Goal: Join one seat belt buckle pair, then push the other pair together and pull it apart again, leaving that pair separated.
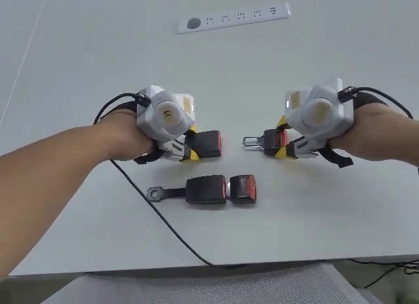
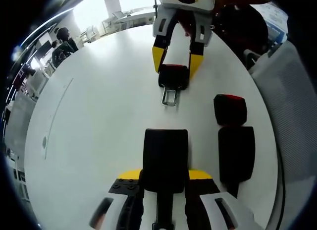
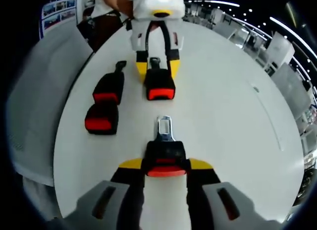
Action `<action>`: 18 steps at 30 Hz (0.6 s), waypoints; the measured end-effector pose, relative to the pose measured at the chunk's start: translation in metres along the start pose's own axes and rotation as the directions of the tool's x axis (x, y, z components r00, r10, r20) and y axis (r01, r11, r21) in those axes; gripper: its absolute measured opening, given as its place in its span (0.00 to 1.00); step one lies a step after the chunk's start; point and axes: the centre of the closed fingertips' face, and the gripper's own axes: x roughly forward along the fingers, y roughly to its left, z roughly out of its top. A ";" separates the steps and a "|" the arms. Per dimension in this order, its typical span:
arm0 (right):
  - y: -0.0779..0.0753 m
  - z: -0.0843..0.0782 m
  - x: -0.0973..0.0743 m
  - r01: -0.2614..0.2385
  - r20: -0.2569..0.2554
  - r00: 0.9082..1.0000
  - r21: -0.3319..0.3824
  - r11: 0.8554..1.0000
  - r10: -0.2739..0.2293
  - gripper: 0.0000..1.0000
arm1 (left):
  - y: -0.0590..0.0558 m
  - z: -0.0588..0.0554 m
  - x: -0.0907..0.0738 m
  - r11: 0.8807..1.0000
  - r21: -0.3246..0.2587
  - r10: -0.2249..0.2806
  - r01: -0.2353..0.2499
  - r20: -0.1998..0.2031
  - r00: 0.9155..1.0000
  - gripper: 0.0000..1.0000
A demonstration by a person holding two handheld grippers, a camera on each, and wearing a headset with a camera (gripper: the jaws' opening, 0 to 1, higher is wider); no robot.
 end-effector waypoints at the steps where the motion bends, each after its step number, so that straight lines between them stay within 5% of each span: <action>1: 0.000 0.003 0.002 0.003 0.000 1.000 -0.002 1.000 -0.003 0.31 | 0.000 0.000 0.000 1.000 -0.001 0.001 -0.001 -0.001 1.000 0.32; 18: 0.003 0.038 0.020 0.012 0.026 1.000 -0.038 0.999 -0.011 0.31 | -0.003 0.001 0.000 1.000 -0.007 0.001 -0.002 -0.024 1.000 0.32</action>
